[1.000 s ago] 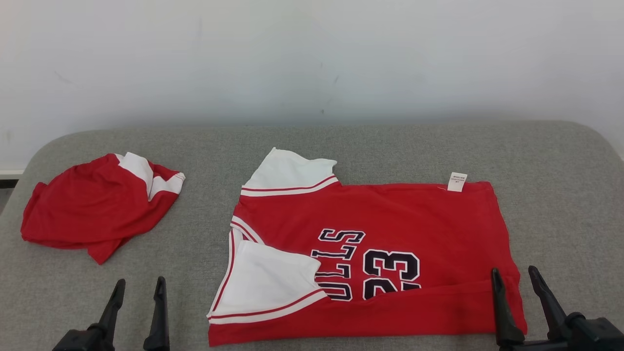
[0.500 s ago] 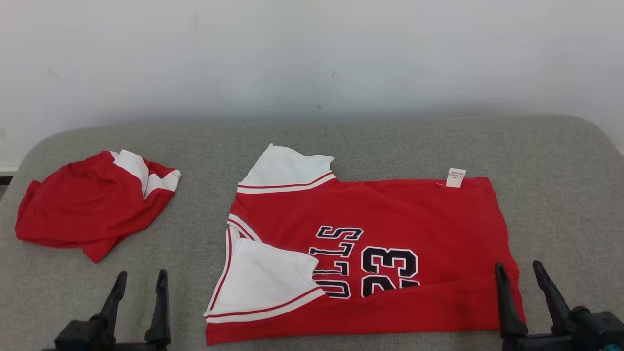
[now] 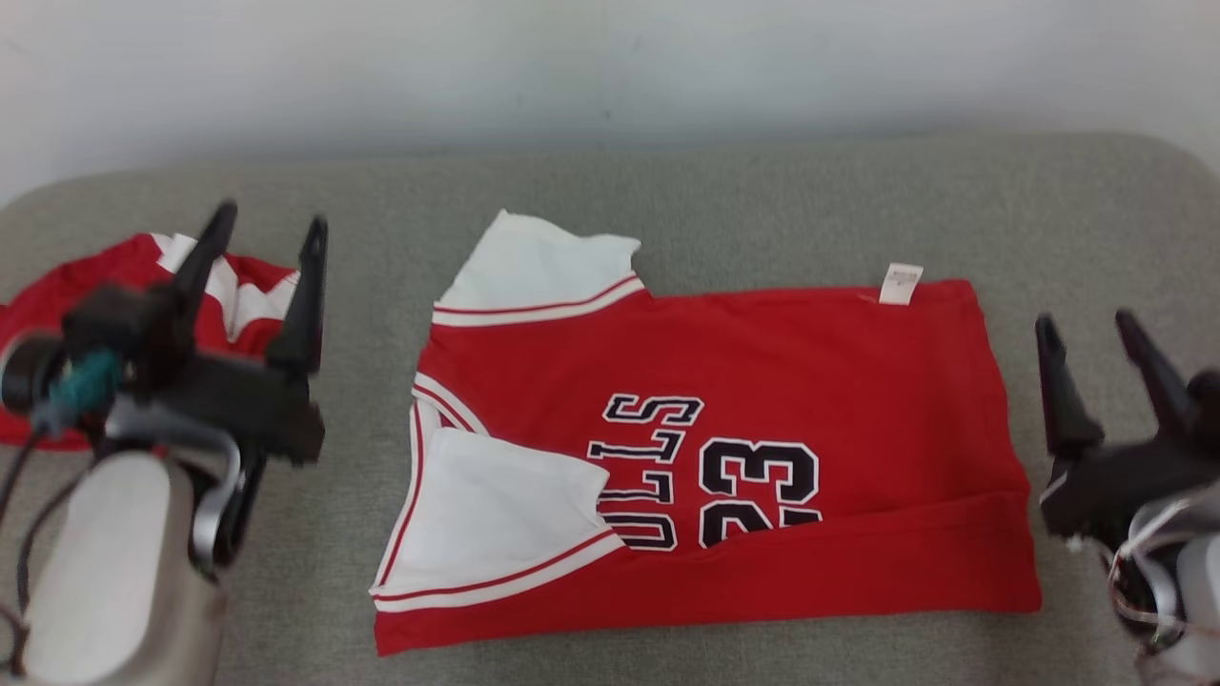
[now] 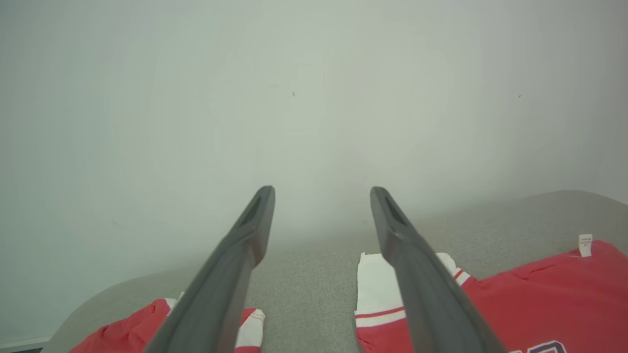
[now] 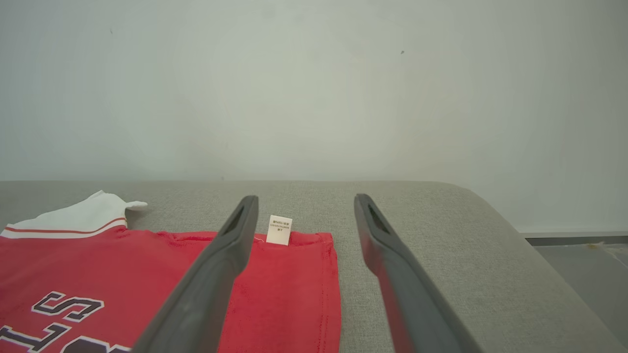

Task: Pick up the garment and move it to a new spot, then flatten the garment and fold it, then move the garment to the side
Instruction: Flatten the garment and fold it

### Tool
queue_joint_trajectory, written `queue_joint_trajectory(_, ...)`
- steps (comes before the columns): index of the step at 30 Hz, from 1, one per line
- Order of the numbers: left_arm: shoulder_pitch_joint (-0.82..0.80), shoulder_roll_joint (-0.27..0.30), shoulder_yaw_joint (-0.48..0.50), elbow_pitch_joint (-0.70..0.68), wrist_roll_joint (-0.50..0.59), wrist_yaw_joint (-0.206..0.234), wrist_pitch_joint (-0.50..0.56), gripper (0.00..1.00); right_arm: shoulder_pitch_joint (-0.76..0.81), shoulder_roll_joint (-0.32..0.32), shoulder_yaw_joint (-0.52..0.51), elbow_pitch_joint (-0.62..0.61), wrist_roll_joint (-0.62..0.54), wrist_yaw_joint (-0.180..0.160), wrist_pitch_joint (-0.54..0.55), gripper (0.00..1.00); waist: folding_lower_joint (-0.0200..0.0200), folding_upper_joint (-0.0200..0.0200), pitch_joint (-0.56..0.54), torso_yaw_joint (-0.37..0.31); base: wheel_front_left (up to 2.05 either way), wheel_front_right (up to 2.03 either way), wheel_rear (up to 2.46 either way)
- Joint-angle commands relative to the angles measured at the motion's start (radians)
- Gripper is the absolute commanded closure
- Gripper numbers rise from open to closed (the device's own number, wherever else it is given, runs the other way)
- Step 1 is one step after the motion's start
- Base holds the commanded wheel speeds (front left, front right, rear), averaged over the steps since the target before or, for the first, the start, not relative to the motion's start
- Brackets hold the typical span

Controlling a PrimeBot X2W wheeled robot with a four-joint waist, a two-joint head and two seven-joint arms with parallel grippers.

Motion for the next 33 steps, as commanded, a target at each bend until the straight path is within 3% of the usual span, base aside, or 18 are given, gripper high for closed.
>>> queue_joint_trajectory(1,-0.069,0.012,-0.020,0.021,-0.015,-0.006,0.023,0.00,-0.053,-0.014,-0.002,0.010,0.016,-0.003,0.020,0.00,-0.0002,-0.0001,0.099,-0.029,0.00,0.00,0.00)
queue_joint_trajectory(8,-0.363,0.085,-0.170,0.174,-0.111,-0.005,0.157,0.00,-0.275,-0.086,0.048,0.130,0.041,-0.003,0.112,0.00,-0.0002,-0.0001,0.255,-0.074,0.00,0.00,0.00)
queue_joint_trajectory(15,-0.605,0.117,-0.360,0.374,-0.203,-0.005,0.246,0.00,-0.482,-0.093,0.157,0.297,0.078,-0.003,0.182,0.00,-0.0002,-0.0001,0.371,-0.124,0.00,0.00,0.00)
queue_joint_trajectory(27,-0.784,0.123,-0.551,0.624,-0.308,-0.005,0.305,0.00,-0.656,-0.077,0.346,0.446,0.165,-0.003,0.188,0.00,-0.0002,-0.0001,0.431,-0.175,0.00,0.00,0.00)
queue_joint_trajectory(33,-0.830,0.128,-0.590,0.703,-0.345,-0.005,0.313,0.00,-0.720,-0.067,0.404,0.487,0.205,-0.003,0.177,0.00,-0.0002,-0.0001,0.450,-0.189,0.00,0.00,0.00)
